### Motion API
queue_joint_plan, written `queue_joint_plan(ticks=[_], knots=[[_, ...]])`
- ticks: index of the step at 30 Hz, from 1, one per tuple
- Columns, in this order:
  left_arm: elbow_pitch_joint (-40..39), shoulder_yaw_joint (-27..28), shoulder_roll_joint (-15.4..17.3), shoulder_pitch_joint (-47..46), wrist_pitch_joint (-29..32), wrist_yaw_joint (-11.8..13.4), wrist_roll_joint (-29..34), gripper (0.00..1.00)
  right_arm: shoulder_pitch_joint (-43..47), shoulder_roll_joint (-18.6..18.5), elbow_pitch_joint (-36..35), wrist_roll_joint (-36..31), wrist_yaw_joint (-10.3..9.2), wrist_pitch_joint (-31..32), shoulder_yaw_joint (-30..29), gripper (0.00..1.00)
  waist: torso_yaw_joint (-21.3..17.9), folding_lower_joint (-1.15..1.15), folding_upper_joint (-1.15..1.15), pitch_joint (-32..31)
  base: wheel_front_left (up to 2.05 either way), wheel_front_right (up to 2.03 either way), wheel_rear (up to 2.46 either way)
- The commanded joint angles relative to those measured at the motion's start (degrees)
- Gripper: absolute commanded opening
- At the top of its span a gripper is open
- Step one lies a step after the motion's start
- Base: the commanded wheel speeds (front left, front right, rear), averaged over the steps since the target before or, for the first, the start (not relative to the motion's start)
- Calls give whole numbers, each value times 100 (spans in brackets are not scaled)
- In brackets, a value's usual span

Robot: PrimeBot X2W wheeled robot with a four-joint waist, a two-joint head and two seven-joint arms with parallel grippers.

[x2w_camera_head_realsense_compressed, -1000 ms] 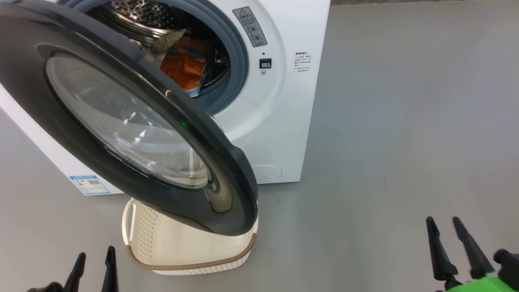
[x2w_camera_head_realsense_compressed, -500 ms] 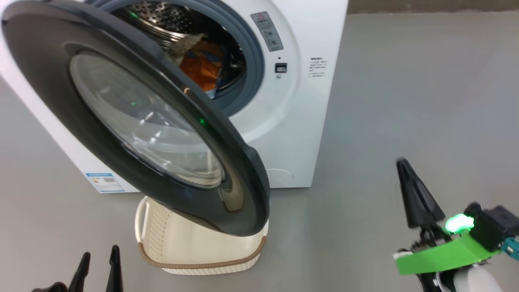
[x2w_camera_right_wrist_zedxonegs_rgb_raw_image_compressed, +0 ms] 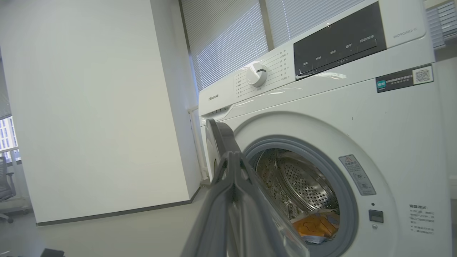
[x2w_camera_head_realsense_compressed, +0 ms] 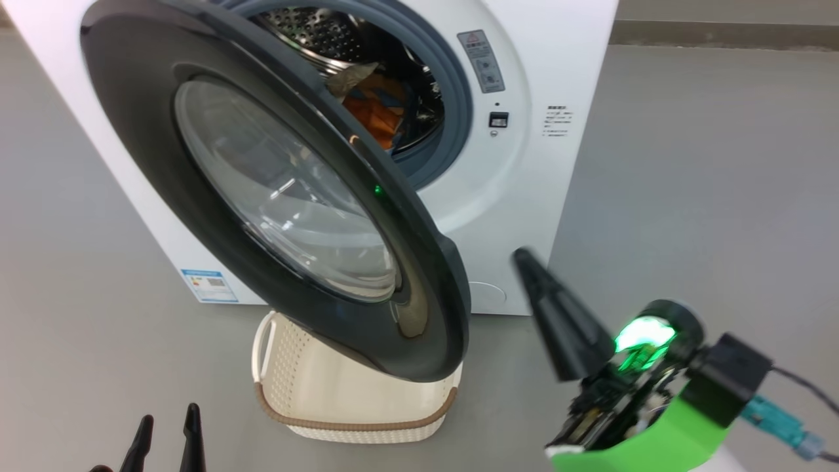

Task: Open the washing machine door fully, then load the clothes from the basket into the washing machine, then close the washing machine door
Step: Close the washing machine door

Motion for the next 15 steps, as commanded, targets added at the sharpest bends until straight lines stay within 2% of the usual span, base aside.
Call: queue_joint_plan(ticks=[1,7,15], knots=[[-166,187,23,-108,-52,-9,-8,100,-212,35,-159,53,9,-27,201,0,53,0,0,10,0,0,0],[-179,191,-8,-101,-52,-9,-16,100,-149,61,70,168,9,-27,614,0,134,0,0,46,0,0,0],[-177,179,-50,-154,-52,-9,-35,100,-119,99,809,478,9,-27,927,0,197,0,0,121,0,0,0]])
